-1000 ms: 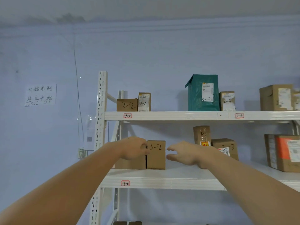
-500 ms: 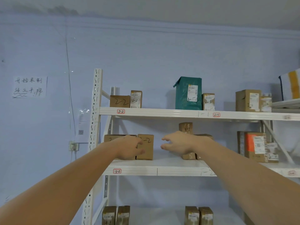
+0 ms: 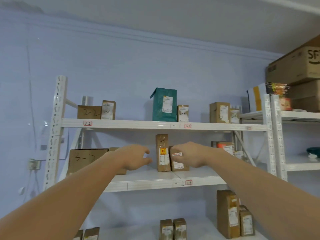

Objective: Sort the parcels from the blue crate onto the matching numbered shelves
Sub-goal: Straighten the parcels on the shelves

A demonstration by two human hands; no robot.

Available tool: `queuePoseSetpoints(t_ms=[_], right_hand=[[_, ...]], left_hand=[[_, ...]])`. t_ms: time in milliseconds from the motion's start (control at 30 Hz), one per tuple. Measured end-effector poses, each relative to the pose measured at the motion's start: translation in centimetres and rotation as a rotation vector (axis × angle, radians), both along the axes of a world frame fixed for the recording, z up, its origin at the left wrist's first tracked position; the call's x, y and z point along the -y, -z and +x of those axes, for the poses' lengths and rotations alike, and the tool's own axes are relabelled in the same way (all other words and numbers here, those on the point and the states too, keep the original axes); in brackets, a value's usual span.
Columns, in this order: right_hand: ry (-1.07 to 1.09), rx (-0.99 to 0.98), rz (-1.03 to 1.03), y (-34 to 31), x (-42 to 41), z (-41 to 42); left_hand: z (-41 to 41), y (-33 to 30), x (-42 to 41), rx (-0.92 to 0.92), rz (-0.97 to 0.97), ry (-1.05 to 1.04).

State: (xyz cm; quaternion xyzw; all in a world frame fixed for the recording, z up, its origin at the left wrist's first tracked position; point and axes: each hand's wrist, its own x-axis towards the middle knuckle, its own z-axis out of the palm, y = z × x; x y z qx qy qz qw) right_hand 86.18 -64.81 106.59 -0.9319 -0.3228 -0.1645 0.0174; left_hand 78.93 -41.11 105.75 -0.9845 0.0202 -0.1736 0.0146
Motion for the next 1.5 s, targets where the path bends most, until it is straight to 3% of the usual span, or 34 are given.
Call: queuePoseSetpoints(t_ms=[467,833,1500], right_hand=[[0.171,-0.020,-0.034,1.7,10.3,1.5],[0.223,-0.017,-0.023,2.5,13.4,4.1],[0.049,0.004,-0.059,3.1,25.7,11.3]], left_hand=[[5.3,-0.2,9.6,0.016,0.124,0.206],[8.8,0.7,13.2,-0.009,0.075,0.309],[13.6,2.2,26.5,-0.020,0.060,0.170]])
